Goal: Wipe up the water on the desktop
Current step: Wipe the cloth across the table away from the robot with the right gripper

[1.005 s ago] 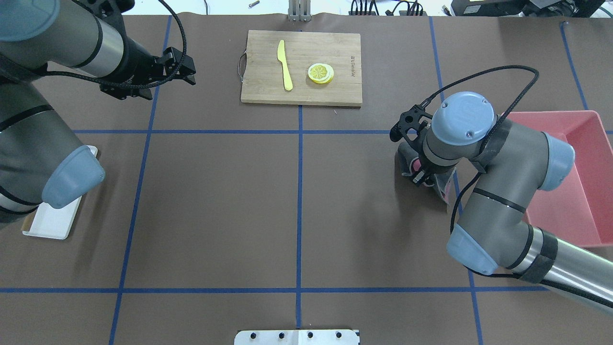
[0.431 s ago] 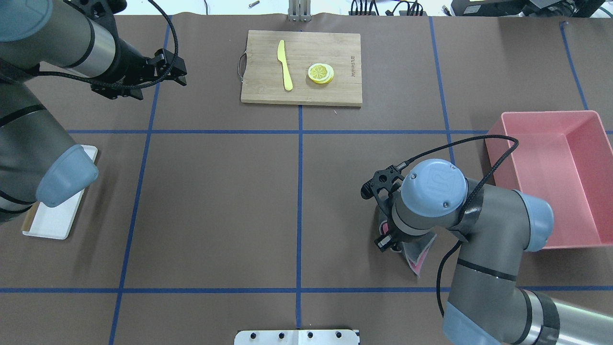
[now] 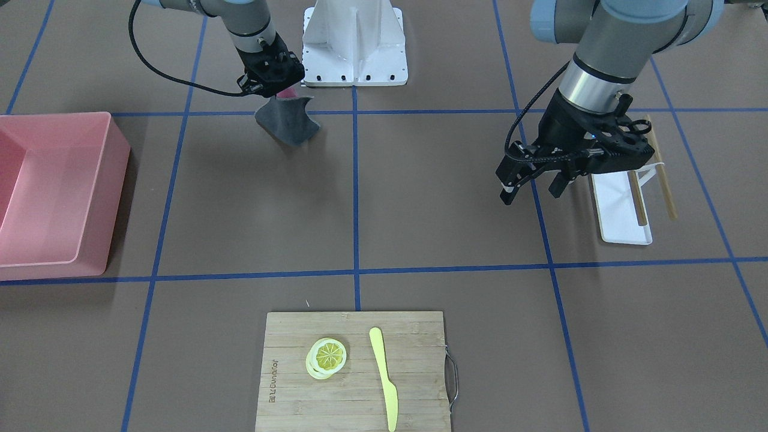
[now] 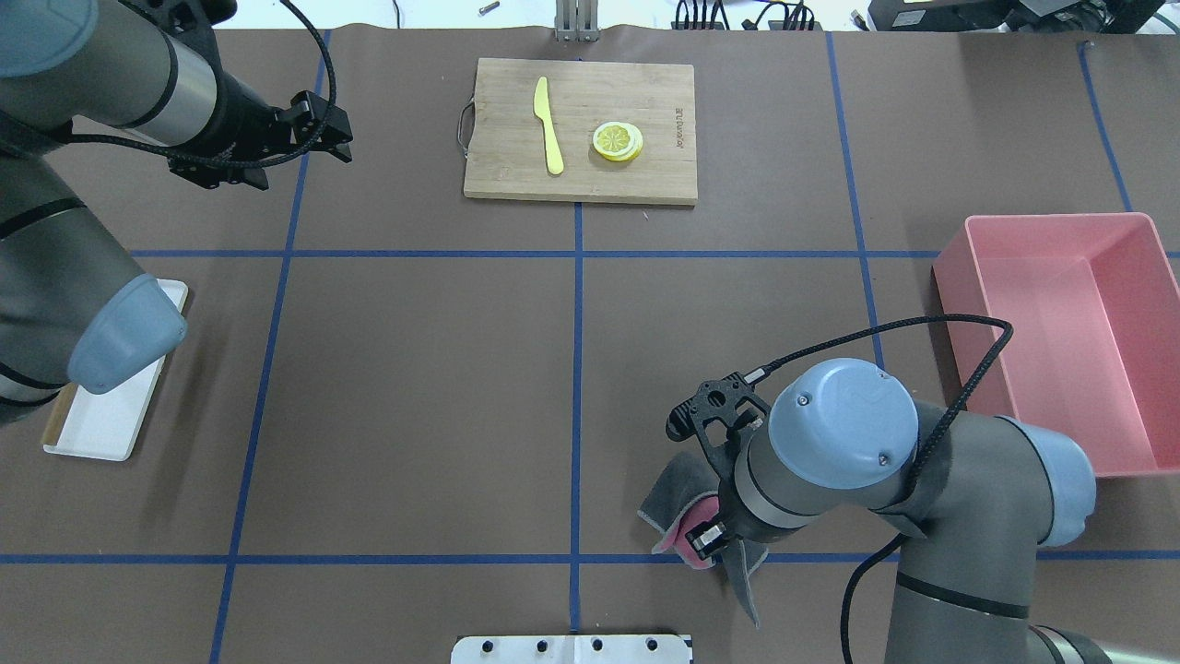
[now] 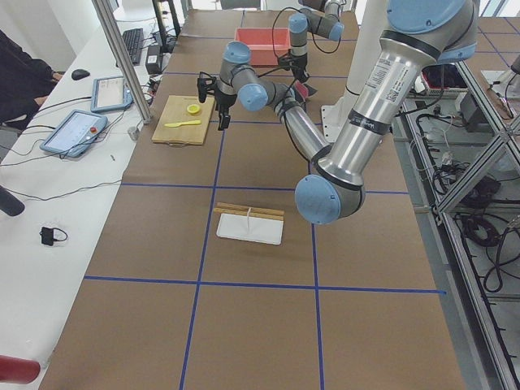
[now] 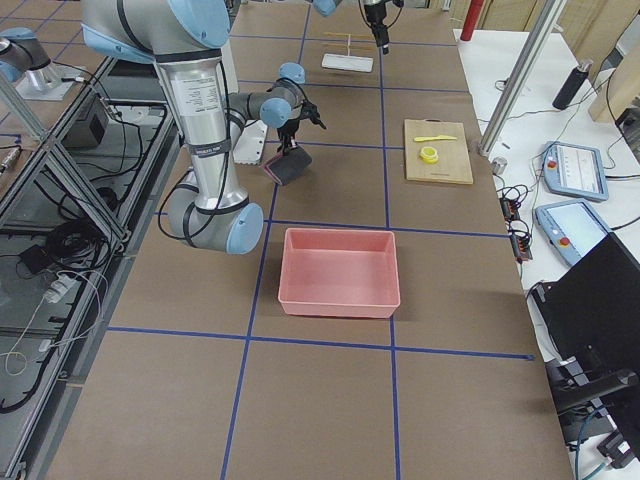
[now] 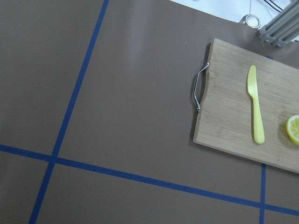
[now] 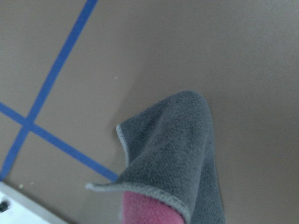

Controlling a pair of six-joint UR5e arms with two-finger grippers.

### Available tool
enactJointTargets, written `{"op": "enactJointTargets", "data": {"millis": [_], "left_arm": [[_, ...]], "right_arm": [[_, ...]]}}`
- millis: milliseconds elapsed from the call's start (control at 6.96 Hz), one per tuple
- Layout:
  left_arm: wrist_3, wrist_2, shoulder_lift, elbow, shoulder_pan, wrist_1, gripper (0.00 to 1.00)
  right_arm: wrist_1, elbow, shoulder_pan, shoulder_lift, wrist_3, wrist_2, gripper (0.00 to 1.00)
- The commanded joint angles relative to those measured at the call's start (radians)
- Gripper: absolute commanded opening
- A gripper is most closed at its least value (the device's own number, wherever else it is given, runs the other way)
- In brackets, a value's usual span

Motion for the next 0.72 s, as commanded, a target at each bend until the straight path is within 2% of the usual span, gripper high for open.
{"op": "enactJointTargets", "data": {"millis": [0,431,574], "left_arm": [[-0.001,0.001,0.0,0.007,0.004,-0.001,0.98],[-0.003,0.002,-0.01,0.021,0.008,-0.001,0.98],[-0.003,0.001,-0.013,0.019,0.01,-0.003,0.98]], "right_arm": [[0.01,-0.061,0.043,-0.002,-0.012,0.009,0.0],[0.056,-0.248,0.208,0.012,-0.2,0.014,0.0],[0.093,-0.343,0.262,0.042,-0.235,0.018,0.0]]}}
